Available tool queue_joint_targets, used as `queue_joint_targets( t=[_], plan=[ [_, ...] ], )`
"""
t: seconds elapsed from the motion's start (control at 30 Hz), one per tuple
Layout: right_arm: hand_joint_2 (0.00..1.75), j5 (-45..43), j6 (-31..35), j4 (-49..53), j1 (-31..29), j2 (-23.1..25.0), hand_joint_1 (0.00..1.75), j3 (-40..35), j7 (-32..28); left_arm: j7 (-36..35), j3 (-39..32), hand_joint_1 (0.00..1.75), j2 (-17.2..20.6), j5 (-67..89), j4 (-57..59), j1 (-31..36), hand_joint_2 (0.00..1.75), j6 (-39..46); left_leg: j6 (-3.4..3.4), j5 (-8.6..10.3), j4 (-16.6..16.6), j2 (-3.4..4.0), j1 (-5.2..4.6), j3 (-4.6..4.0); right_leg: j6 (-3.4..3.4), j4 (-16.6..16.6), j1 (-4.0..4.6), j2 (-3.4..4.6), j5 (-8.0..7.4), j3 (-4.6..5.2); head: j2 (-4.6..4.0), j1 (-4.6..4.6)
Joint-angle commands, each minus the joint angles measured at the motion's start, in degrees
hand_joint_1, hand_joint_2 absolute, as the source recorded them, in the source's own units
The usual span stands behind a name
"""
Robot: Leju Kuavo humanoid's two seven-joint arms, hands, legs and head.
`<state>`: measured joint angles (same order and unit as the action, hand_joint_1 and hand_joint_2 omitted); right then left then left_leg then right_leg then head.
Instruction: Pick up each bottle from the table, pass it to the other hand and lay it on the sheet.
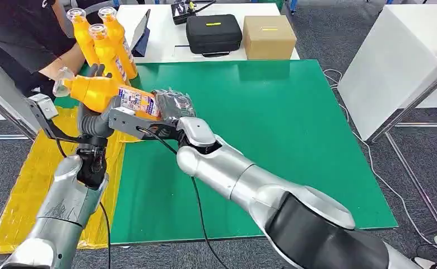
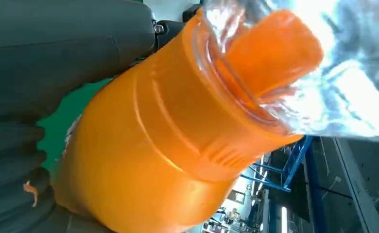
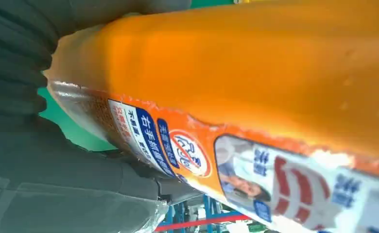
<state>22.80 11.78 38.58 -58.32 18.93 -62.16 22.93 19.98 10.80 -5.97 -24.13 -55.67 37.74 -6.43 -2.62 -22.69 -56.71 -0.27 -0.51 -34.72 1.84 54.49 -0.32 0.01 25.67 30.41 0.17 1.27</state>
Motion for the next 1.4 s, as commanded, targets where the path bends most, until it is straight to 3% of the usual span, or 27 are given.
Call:
queue_joint_targets(
  t=[0.03,0.07,0.1,0.13,1.17,1.2,1.23,1.27,1.3,1.4],
  plan=[
    [1.75,2.8,-2.5,4.9,1.2,1.1,1.75,-5.8,0.5,-1.5,1.8,0.00,0.1,2.7,-0.1,2.2,1.75,0.4,0.19,-0.15,0.0,0.06,0.07,0.19,-0.06,0.0,0.06,0.03,0.13,-0.22,0.00,-0.02],
    [1.75,2.9,-2.5,4.9,1.2,1.1,1.75,-5.6,0.5,-1.5,1.8,0.05,0.0,3.0,-0.4,2.1,1.75,0.4,0.11,-0.06,0.0,0.02,0.05,0.08,-0.03,0.0,0.04,0.02,0.05,-0.10,0.00,0.00],
    [1.75,3.0,-2.6,4.8,1.0,1.1,1.75,-5.2,0.5,-1.6,1.9,1.57,-0.1,3.3,-0.7,2.0,1.75,0.2,0.18,-0.15,-0.1,0.03,0.07,0.16,-0.05,0.0,0.06,0.02,0.13,-0.21,0.02,0.00],
    [1.75,3.1,-2.7,4.8,1.0,1.1,1.75,-5.0,0.4,-1.7,1.9,1.75,-0.1,3.4,-1.0,1.9,1.75,0.1,0.20,-0.18,-0.1,0.04,0.08,0.18,-0.06,0.0,0.07,0.02,0.15,-0.23,0.00,0.00],
    [1.75,4.6,-4.6,4.7,1.8,1.1,1.75,-2.5,-0.8,-0.9,1.2,1.75,1.3,1.4,-3.5,-0.2,1.75,-0.4,0.17,-0.11,0.0,-0.02,0.06,0.10,-0.05,0.0,0.05,-0.02,0.11,-0.15,0.00,0.00],
    [1.75,5.2,-4.4,4.8,1.9,1.1,0.24,-2.2,-0.8,-0.9,1.1,1.75,1.3,1.4,-4.0,-0.5,1.75,-0.2,0.22,-0.18,-0.1,0.00,0.08,0.19,-0.08,0.0,0.07,0.00,0.17,-0.25,0.00,0.00],
    [1.75,6.1,-3.7,4.8,2.0,1.1,0.00,-1.8,-1.1,-1.0,1.1,1.75,1.4,1.3,-4.4,-0.8,1.75,-0.3,0.14,-0.08,0.0,0.01,0.05,0.09,-0.05,0.0,0.04,0.01,0.07,-0.12,0.00,0.00],
    [1.75,6.5,-3.5,4.4,2.0,1.1,0.00,-1.1,-1.1,-1.0,1.0,1.75,1.5,1.3,-4.8,-1.0,1.75,-0.2,0.21,-0.17,-0.1,0.03,0.07,0.19,-0.07,0.0,0.06,0.02,0.15,-0.24,0.00,0.00],
    [0.00,6.5,-3.4,4.2,2.1,1.1,0.00,-0.3,-1.5,-1.0,0.9,1.75,1.8,1.3,-5.2,-1.3,1.75,-0.1,0.13,-0.07,0.0,0.01,0.05,0.07,-0.04,0.0,0.04,0.01,0.06,-0.11,0.00,0.00],
    [0.00,7.1,-3.3,3.9,2.2,1.1,0.00,0.8,-2.5,-1.0,0.6,1.75,2.1,1.4,-5.8,-1.8,1.75,-0.1,0.19,-0.15,0.0,0.01,0.07,0.17,-0.07,0.0,0.05,0.01,0.14,-0.21,0.00,0.00]
  ],
)
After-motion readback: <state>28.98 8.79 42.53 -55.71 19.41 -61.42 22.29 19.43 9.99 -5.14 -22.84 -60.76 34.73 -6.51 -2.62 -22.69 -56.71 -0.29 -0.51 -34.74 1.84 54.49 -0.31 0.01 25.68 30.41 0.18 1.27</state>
